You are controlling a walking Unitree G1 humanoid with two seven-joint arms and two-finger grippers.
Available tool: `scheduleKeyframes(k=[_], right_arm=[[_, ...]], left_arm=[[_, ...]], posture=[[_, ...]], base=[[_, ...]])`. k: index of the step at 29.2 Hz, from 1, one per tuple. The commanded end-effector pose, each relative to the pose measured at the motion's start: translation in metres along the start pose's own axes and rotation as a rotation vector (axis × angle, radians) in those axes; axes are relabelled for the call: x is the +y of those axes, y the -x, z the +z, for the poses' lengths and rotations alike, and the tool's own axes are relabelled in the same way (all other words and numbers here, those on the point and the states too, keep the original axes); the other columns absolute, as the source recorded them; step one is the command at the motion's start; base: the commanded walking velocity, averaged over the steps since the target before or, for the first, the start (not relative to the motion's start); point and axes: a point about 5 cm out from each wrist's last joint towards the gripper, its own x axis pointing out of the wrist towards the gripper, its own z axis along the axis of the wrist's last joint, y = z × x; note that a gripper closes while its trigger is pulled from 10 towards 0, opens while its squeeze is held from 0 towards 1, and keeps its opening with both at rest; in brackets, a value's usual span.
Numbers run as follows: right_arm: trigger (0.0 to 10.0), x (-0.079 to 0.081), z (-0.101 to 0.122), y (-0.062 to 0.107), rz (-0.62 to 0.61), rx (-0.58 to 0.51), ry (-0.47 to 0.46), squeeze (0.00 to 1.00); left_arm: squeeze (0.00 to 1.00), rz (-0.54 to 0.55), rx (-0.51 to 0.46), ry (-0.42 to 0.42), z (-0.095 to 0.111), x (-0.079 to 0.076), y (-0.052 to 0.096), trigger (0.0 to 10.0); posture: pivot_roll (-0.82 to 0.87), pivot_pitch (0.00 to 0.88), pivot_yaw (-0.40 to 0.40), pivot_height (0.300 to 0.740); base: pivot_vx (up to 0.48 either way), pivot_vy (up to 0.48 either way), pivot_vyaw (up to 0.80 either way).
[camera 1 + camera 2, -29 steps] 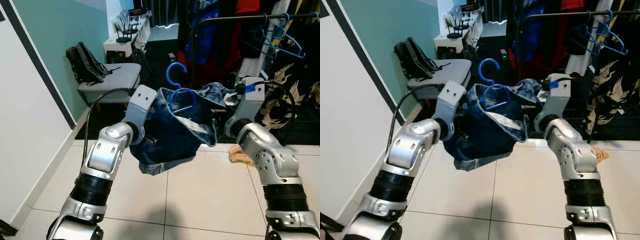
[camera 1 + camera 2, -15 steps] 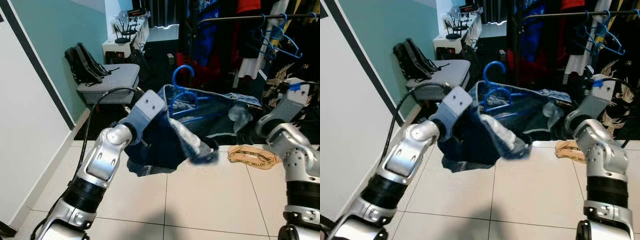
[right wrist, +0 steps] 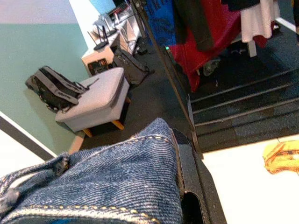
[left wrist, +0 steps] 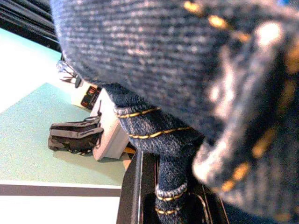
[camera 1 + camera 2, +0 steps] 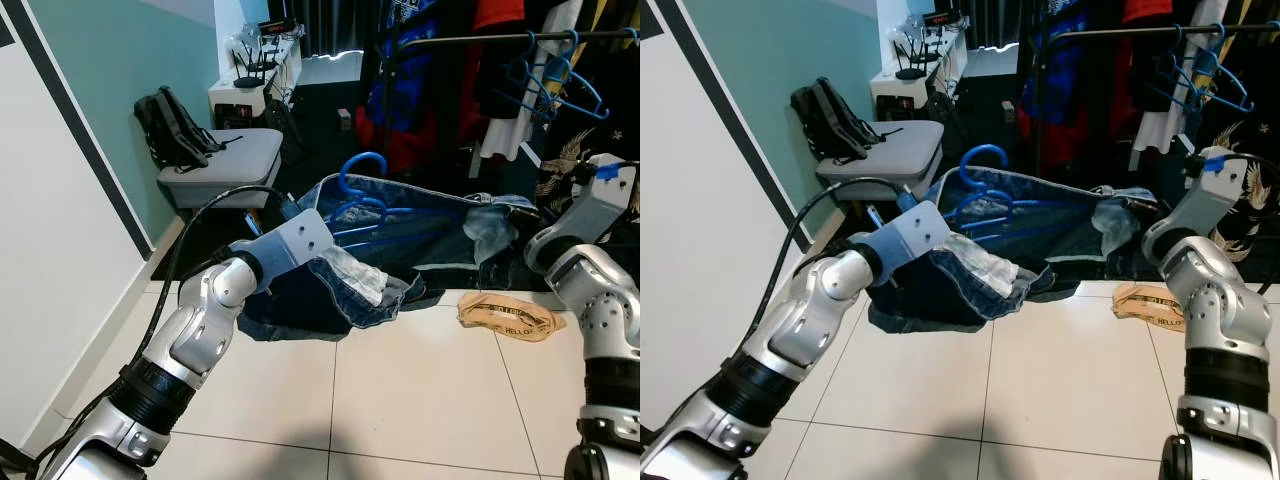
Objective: Hang hanger
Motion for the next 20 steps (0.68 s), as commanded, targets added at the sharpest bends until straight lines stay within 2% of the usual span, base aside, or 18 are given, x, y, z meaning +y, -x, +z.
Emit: scheduleKeyframes(k=[1, 2, 3, 4, 5, 7, 9, 10, 11, 12, 13, 14, 16, 17, 19, 20], right_arm=[[0.0, 0.002, 0.015, -0.002, -0.016, -0.076, -0.03, 0.0], [0.0, 0.002, 0.015, -0.002, -0.016, -0.076, -0.03, 0.0], [0.0, 0.026, 0.02, -0.007, 0.045, -0.1, -0.075, 0.0], [0.0, 0.026, 0.02, -0.007, 0.045, -0.1, -0.075, 0.0], [0.0, 0.034, 0.021, -0.008, 0.07, -0.105, -0.089, 0.0], [0.0, 0.034, 0.021, -0.008, 0.07, -0.105, -0.089, 0.0], [0.0, 0.056, 0.019, -0.009, 0.134, -0.098, -0.102, 0.0], [0.0, 0.056, 0.019, -0.009, 0.134, -0.098, -0.102, 0.0], [0.0, 0.067, 0.018, -0.009, 0.164, -0.092, -0.107, 0.0], [0.0, 0.077, 0.016, -0.008, 0.193, -0.086, -0.111, 0.0], [0.0, 0.077, 0.016, -0.008, 0.193, -0.086, -0.111, 0.0], [0.0, 0.085, 0.014, -0.007, 0.219, -0.075, -0.113, 0.0], [0.0, 0.085, 0.014, -0.007, 0.219, -0.075, -0.113, 0.0], [0.0, 0.095, 0.007, -0.006, 0.25, -0.049, -0.111, 0.0], [0.0, 0.095, 0.007, -0.006, 0.25, -0.049, -0.111, 0.0], [0.0, 0.106, -0.008, -0.003, 0.282, 0.007, -0.095, 0.0]], left_arm=[[0.0, 0.023, 0.088, -0.071, -0.018, 0.004, 0.001, 10.0], [0.0, 0.023, 0.088, -0.071, -0.018, 0.004, 0.001, 10.0], [0.0, -0.013, 0.128, -0.141, -0.024, -0.005, 0.0, 10.0], [0.0, -0.013, 0.128, -0.141, -0.024, -0.005, 0.0, 10.0], [0.0, -0.018, 0.137, -0.162, -0.026, -0.006, 0.0, 10.0], [0.0, -0.018, 0.137, -0.162, -0.026, -0.006, 0.0, 10.0], [0.0, -0.023, 0.149, -0.193, -0.027, -0.007, -0.001, 10.0], [0.0, -0.023, 0.149, -0.193, -0.027, -0.007, -0.001, 10.0], [0.0, -0.024, 0.149, -0.205, -0.026, -0.007, -0.002, 10.0], [0.0, -0.021, 0.153, -0.201, -0.026, -0.007, -0.003, 10.0], [0.0, -0.021, 0.153, -0.201, -0.026, -0.007, -0.003, 10.0], [0.0, -0.018, 0.155, -0.191, -0.025, -0.006, -0.004, 10.0], [0.0, -0.018, 0.155, -0.191, -0.025, -0.006, -0.004, 10.0], [0.0, -0.004, 0.162, -0.168, -0.026, -0.004, -0.004, 10.0], [0.0, -0.004, 0.162, -0.168, -0.026, -0.004, -0.004, 10.0], [0.0, 0.026, 0.17, -0.107, -0.026, 0.001, -0.005, 10.0]], posture=[[-0.02, 0.0, 0.049, 0.74], [-0.02, 0.0, 0.049, 0.74], [-0.03, 0.0, 0.053, 0.74], [-0.03, 0.0, 0.053, 0.74], [-0.03, 0.0, 0.053, 0.74], [-0.03, 0.0, 0.053, 0.74], [-0.03, 0.0, 0.055, 0.74], [-0.03, 0.0, 0.055, 0.74], [-0.03, 0.0, 0.057, 0.74], [-0.03, 0.0, 0.058, 0.74], [-0.03, 0.0, 0.058, 0.74], [-0.03, 0.0, 0.059, 0.74], [-0.03, 0.0, 0.059, 0.74], [-0.03, 0.0, 0.059, 0.74], [-0.03, 0.0, 0.059, 0.74], [-0.03, 0.0, 0.059, 0.74]], base=[[0.0, 0.0, 0.0], [0.0, 0.0, 0.0], [0.0, 0.0, 0.0], [0.0, 0.0, 0.0], [0.0, 0.0, 0.0], [0.0, 0.0, 0.0], [0.0, 0.0, 0.0], [0.0, 0.0, 0.0], [0.0, 0.0, 0.0], [0.0, 0.0, 0.0], [0.0, 0.0, 0.0], [0.0, 0.0, 0.0], [0.0, 0.0, 0.0], [0.0, 0.0, 0.0], [0.0, 0.0, 0.0], [0.0, 0.0, 0.0]])
